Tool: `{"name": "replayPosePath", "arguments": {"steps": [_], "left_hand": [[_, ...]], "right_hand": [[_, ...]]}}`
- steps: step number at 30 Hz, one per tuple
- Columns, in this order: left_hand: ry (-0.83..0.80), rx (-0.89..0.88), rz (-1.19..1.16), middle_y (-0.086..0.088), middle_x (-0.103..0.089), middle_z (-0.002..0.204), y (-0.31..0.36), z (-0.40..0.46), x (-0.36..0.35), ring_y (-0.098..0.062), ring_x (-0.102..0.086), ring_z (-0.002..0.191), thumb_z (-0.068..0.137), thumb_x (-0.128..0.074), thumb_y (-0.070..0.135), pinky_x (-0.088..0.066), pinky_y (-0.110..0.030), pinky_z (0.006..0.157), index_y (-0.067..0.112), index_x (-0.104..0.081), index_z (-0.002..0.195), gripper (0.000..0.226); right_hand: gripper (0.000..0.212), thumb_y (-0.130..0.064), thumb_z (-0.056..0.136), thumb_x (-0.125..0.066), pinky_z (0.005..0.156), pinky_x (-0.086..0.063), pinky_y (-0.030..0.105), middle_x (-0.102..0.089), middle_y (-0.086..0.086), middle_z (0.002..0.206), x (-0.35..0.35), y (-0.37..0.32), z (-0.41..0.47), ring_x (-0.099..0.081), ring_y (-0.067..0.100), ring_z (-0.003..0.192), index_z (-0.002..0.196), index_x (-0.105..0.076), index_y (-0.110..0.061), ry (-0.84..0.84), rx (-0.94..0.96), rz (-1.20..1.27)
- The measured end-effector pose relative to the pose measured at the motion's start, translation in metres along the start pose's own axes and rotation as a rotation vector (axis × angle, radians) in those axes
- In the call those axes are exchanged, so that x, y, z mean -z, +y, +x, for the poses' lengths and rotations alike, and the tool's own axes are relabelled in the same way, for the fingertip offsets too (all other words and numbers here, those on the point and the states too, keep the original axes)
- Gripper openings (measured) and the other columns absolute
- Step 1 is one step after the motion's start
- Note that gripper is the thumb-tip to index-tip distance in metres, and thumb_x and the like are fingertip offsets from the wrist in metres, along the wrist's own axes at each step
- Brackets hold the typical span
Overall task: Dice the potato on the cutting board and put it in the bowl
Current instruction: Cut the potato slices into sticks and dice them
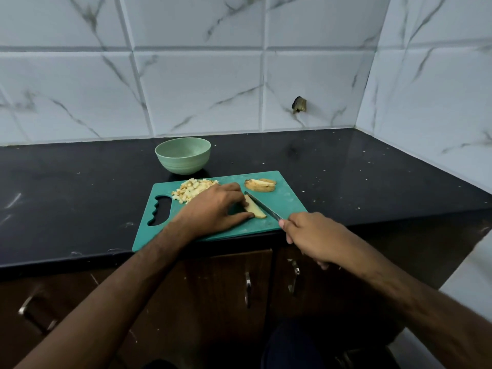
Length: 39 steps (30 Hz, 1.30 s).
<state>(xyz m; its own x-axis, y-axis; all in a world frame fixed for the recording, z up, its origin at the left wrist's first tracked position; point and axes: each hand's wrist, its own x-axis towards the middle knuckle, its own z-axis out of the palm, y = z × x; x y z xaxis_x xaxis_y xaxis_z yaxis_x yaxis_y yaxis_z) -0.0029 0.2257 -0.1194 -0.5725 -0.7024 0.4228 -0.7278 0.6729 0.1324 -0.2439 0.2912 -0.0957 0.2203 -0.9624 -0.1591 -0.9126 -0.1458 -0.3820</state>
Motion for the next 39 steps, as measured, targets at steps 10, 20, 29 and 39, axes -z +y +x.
{"name": "replayPosePath", "arguments": {"steps": [10, 20, 29, 39], "left_hand": [[0.037, 0.010, 0.018, 0.010, -0.062, 0.095, 0.001, 0.000, -0.003, -0.003, -0.056, 0.079, 0.091, -0.059, 0.055, -0.048, -0.021, 0.068, 0.021, -0.072, 0.099, 0.037], [0.059, 0.002, -0.007, 0.012, -0.061, 0.093, 0.001, -0.001, -0.002, -0.001, -0.054, 0.075, 0.090, -0.058, 0.055, -0.043, -0.017, 0.067, 0.020, -0.074, 0.098, 0.039], [0.077, -0.010, -0.008, 0.012, -0.062, 0.090, -0.001, -0.002, -0.005, -0.005, -0.059, 0.076, 0.090, -0.061, 0.054, -0.053, -0.029, 0.068, 0.021, -0.074, 0.095, 0.035], [0.075, -0.015, 0.001, 0.011, -0.062, 0.092, -0.004, -0.002, -0.007, -0.006, -0.060, 0.079, 0.091, -0.054, 0.061, -0.055, -0.034, 0.070, 0.021, -0.072, 0.098, 0.045]], "right_hand": [[0.043, -0.048, 0.109, -0.032, 0.038, -0.043, 0.024, -0.055, 0.004, 0.067, -0.002, -0.008, -0.006, -0.045, 0.006, 0.033, 0.093, -0.054, -0.015, -0.103, -0.030, 0.241], [0.043, -0.050, 0.108, -0.029, 0.043, -0.050, 0.027, -0.063, 0.002, 0.073, -0.006, -0.018, -0.013, -0.056, 0.010, 0.040, 0.092, -0.054, -0.020, 0.024, 0.013, 0.004], [0.039, -0.045, 0.109, -0.026, 0.063, -0.039, 0.034, -0.045, -0.006, 0.078, -0.022, -0.029, -0.018, -0.051, 0.013, 0.071, 0.111, -0.056, -0.019, 0.216, 0.086, -0.351], [0.037, -0.045, 0.109, -0.028, 0.066, -0.043, 0.034, -0.054, -0.003, 0.086, -0.017, -0.029, -0.015, -0.055, 0.012, 0.073, 0.102, -0.053, -0.020, 0.135, 0.060, -0.236]]}}
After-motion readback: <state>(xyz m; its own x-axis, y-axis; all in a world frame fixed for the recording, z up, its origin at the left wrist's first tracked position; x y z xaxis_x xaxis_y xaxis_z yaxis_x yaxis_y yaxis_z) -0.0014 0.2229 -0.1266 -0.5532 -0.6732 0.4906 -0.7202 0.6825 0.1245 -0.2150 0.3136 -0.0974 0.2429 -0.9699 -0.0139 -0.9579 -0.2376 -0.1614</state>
